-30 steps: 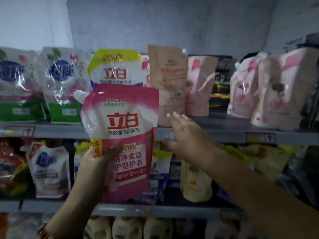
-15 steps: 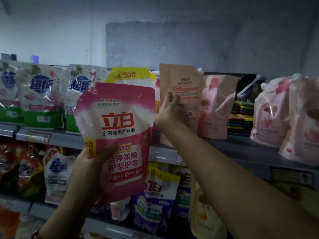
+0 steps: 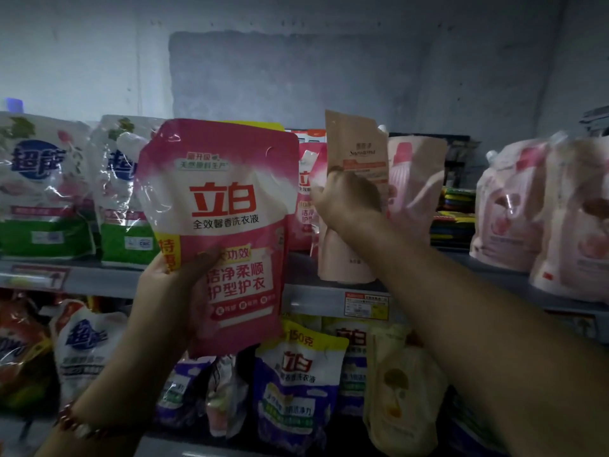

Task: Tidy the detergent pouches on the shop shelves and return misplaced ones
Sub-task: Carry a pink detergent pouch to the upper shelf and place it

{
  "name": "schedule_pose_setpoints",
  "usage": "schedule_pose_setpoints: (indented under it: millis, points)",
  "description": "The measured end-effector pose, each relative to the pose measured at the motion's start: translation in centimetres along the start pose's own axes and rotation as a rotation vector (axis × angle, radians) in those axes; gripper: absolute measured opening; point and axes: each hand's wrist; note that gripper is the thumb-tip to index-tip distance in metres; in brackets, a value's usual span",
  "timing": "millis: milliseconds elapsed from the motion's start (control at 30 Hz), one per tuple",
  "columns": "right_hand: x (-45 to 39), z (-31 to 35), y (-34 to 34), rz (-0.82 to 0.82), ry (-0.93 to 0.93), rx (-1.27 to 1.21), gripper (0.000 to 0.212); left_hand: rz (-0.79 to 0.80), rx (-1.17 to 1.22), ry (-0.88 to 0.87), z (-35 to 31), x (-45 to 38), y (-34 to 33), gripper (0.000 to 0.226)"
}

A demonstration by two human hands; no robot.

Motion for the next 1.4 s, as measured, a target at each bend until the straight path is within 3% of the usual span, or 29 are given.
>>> schedule_pose_setpoints:
  millis: [333, 467, 633, 767, 867, 933, 1000, 1067, 1133, 1233, 1300, 1400]
  points:
    - [0.4, -10.6, 6.1, 0.046, -0.242, 0.058, 0.024, 0.099, 0.052, -0.013, -0.6, -2.0, -1.9, 0.027]
    - [1.6, -16.9, 7.9, 0.078, -0.393, -0.022, 0.009, 0.169, 0.094, -0.023, -1.1, -2.9, -4.7, 0.033]
    - [2.7, -20.5, 8.1, -0.122, -0.486, -0.096, 0.026, 0.222, 0.144, -0.054, -0.5, -4.2, -8.8, 0.038]
    - [2.9, -23.6, 7.6, -0.156, -0.577, -0.167, 0.016, 0.249, 0.162, -0.028, 0.5, -5.6, -11.9, 0.04]
    - [2.4, -23.2, 7.9, -0.315, -0.647, -0.269, 0.049, 0.274, 0.158, -0.002, 1.4, -6.9, -13.7, 0.039]
    - [2.2, -20.7, 8.5, -0.557, -0.544, -0.24, 0.059, 0.278, 0.132, 0.012, 2.2, -7.7, -14.5, 0.035]
    - [2.1, -17.3, 8.7, -0.717, -0.221, -0.16, 0.052, 0.28, 0.115, 0.033, 2.7, -8.5, -15.2, 0.036]
    - [2.0, -14.4, 8.2, -0.67, 0.054, -0.167, 0.052, 0.299, 0.097, 0.027, 2.8, -9.2, -15.8, 0.039]
    - [1.4, -12.3, 7.4, -0.47, 0.131, -0.288, 0.062, 0.328, -0.011, -0.04, 2.5, -9.6, -16.2, 0.036]
    - [0.0, -11.0, 5.7, -0.157, -0.044, -0.545, 0.084, 0.358, -0.191, -0.092, 2.3, -10.0, -15.9, 0.043]
    - [-0.3, -11.2, 4.4, -0.124, -0.167, -0.559, 0.095, 0.36, -0.333, -0.068, 2.7, -10.2, -15.4, 0.057]
    - [-0.4, -11.7, 3.1, -0.084, -0.256, -0.615, 0.092, 0.296, -0.488, -0.113, 3.1, -10.6, -14.5, 0.05]
Point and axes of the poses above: each hand's wrist, its own x-axis away from the middle knuckle, its own y-axis out of the back of the hand, z = x × y, and after that the axes turned 9 degrees about y, right-handed
